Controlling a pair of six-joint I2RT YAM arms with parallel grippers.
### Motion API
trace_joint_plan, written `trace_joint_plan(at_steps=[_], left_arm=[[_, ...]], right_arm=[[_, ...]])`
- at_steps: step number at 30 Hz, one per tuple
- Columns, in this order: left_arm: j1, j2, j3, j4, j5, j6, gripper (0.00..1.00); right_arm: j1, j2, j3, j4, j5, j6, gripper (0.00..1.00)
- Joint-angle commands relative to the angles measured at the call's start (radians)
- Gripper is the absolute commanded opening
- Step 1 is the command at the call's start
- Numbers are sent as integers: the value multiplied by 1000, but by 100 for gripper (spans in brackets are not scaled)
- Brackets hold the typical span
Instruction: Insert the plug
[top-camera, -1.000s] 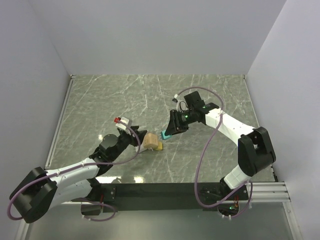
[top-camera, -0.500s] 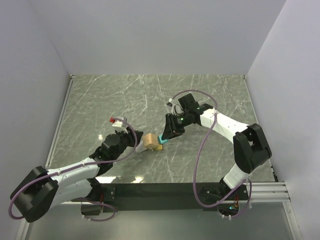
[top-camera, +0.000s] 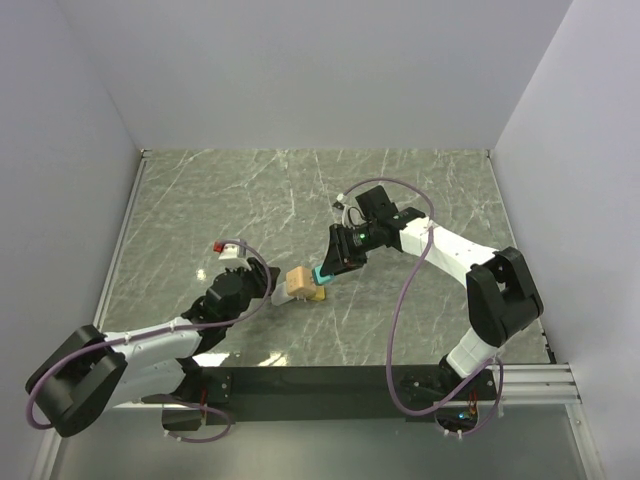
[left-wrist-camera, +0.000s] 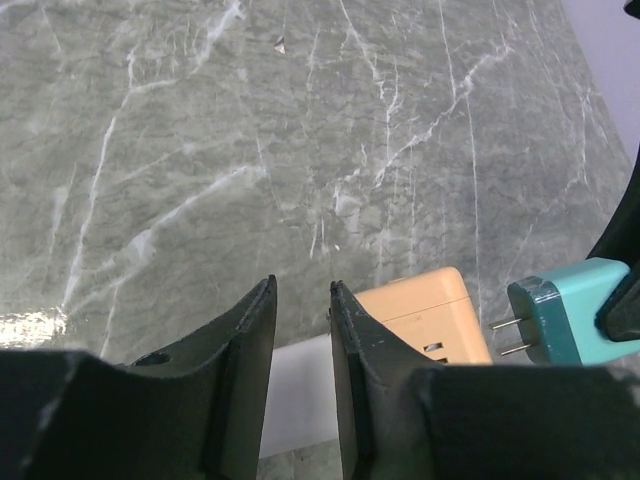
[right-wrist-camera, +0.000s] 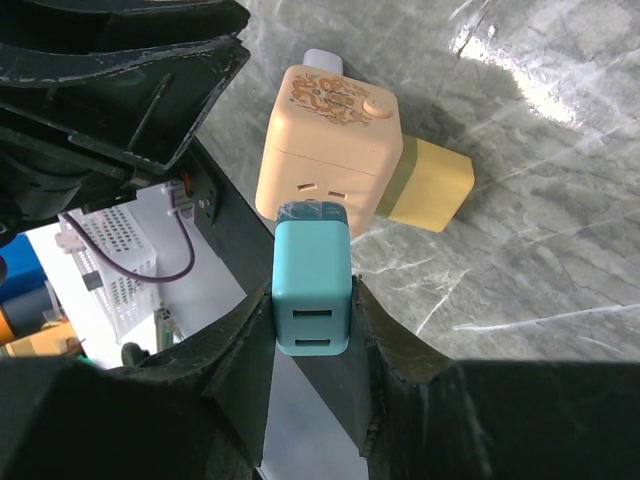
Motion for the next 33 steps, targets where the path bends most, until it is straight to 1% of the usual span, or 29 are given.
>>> trace_joint_plan(at_steps=[1, 16, 33], left_arm=[[1, 27, -2, 84, -4, -36, 33], [1, 108, -10, 151, -2, -67, 30], [-23, 174, -24, 193, -45, -93, 27]], right_arm=[[7, 2, 6, 34, 0, 10, 0], [8, 10, -48, 54, 25, 22, 0], [8, 7, -10, 79, 8, 59, 0]])
